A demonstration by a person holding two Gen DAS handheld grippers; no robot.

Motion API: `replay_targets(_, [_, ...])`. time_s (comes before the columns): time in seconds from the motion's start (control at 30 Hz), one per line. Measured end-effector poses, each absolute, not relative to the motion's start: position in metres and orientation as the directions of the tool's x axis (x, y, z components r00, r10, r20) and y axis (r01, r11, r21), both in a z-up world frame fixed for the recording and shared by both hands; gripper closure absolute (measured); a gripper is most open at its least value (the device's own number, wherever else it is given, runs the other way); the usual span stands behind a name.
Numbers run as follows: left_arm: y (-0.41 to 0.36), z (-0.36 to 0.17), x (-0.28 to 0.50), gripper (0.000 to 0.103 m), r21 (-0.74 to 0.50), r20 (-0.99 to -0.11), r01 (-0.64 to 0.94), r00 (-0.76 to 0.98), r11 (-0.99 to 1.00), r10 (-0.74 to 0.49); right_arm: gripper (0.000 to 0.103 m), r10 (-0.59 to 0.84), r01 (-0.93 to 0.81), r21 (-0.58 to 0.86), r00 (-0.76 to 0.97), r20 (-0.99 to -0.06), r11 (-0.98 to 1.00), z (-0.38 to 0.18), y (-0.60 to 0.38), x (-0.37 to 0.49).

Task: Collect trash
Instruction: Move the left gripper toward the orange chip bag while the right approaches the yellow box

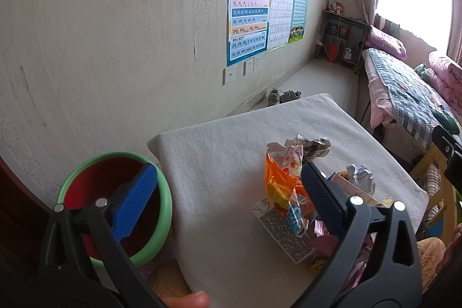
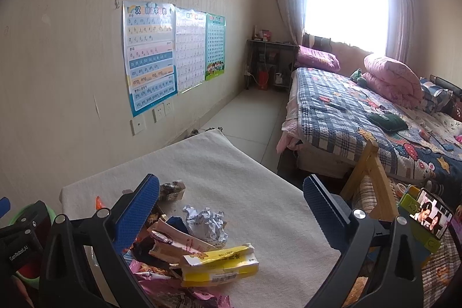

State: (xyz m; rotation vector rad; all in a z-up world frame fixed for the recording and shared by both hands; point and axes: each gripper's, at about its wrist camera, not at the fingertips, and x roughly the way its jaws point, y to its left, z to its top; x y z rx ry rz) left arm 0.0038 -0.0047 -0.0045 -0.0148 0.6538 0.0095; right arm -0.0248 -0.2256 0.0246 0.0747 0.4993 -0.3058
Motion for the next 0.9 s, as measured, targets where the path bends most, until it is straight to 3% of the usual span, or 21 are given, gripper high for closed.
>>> replay_targets(0.57, [-0.004,-0.003,-0.001,0.006,0.010,-0.589,-0.016,0.808,1.000,0.019,0.007,-0.237,0.269,-0.007,0.838,-0.491,0.963,0.019,-0.224,-0.018])
replay_targets(0.67, [-0.003,-0.003,-0.001,0.006,-0.011,-0.580,-0.011,0.815,1.000,0.002,0.007,-0.194,0.235,0.004,0.811,-0.551,0.972,0.009,-0.224,-0.011])
replay_targets(0.9, [-0.007,-0.011,-0.001,0.006,0.066,-0.592,0.000,0.805,0.998,0.040,0.007,-0.070,0.138,0.059,0.771,-0.633,0.989,-0.009,-0.236,-0.012])
